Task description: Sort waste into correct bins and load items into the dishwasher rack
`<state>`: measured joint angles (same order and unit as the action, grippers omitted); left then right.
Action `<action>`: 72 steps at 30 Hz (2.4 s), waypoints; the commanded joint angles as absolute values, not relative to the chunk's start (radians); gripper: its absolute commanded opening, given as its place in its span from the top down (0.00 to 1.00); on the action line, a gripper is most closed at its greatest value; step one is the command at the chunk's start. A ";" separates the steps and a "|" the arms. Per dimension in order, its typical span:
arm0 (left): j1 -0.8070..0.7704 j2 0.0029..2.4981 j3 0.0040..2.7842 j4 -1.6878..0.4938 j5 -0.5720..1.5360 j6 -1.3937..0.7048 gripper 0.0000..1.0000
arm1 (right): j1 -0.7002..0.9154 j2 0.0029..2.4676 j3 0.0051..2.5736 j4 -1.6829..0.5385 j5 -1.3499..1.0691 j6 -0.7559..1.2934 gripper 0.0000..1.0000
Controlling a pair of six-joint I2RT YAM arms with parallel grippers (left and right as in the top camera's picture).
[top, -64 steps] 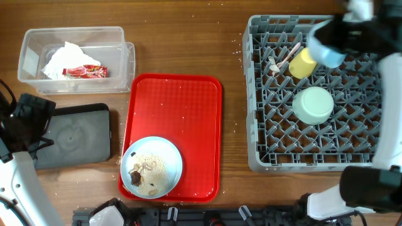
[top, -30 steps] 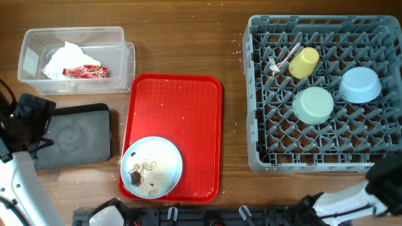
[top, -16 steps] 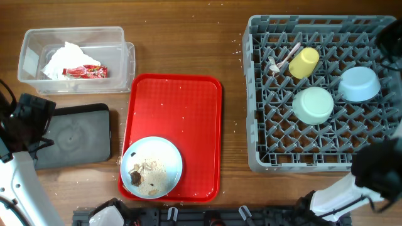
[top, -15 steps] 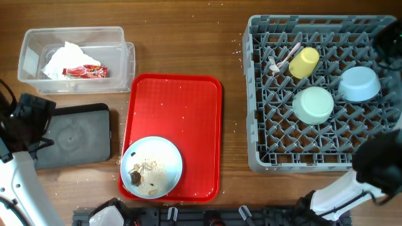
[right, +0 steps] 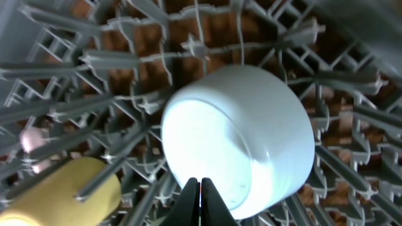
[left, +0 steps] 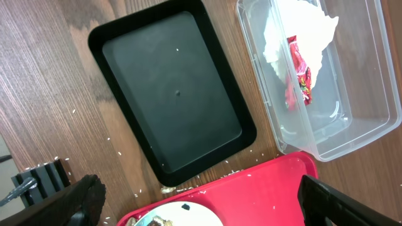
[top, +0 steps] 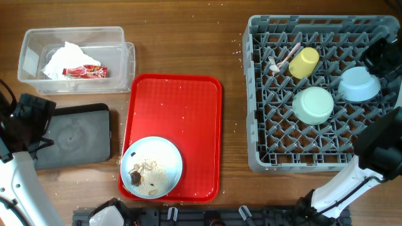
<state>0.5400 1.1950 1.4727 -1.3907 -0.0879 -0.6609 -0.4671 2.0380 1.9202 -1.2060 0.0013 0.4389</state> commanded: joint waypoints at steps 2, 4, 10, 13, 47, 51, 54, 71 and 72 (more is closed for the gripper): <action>0.546 1.197 1.472 -1.388 -0.095 -0.667 0.00 | -0.466 2.091 1.922 -1.247 0.037 0.448 0.96; 0.546 1.197 1.472 -1.388 -0.094 -0.667 0.00 | -0.467 2.091 1.922 -1.262 0.081 0.466 0.96; 0.546 1.197 1.472 -1.389 -0.095 -0.667 0.00 | -0.513 2.091 1.922 -1.326 0.121 0.471 0.95; 0.546 1.197 1.472 -1.389 -0.095 -0.667 0.00 | -0.548 2.091 1.922 -1.370 0.124 0.509 0.96; 0.546 1.197 1.472 -1.388 -0.095 -0.667 0.00 | -0.425 1.668 1.923 -1.345 -0.435 0.262 0.00; 0.546 1.197 1.472 -1.388 -0.095 -0.667 0.00 | -0.288 1.648 1.922 -1.399 -0.435 0.265 0.00; 0.546 1.197 1.472 -1.388 -0.095 -0.667 0.00 | -0.261 1.647 1.922 -1.324 -0.243 0.265 0.00; 0.379 1.199 1.472 -1.576 0.379 -0.658 0.00 | -0.261 1.647 1.922 -1.321 -0.243 0.265 0.00; 0.326 1.199 1.472 -1.571 0.368 -0.659 0.00 | -0.261 1.647 1.922 -1.321 -0.243 0.265 0.00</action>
<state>0.4492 1.1950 1.4727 -1.5703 0.3099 -0.6861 -0.2634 1.6394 1.9202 -1.3231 -0.2604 0.2817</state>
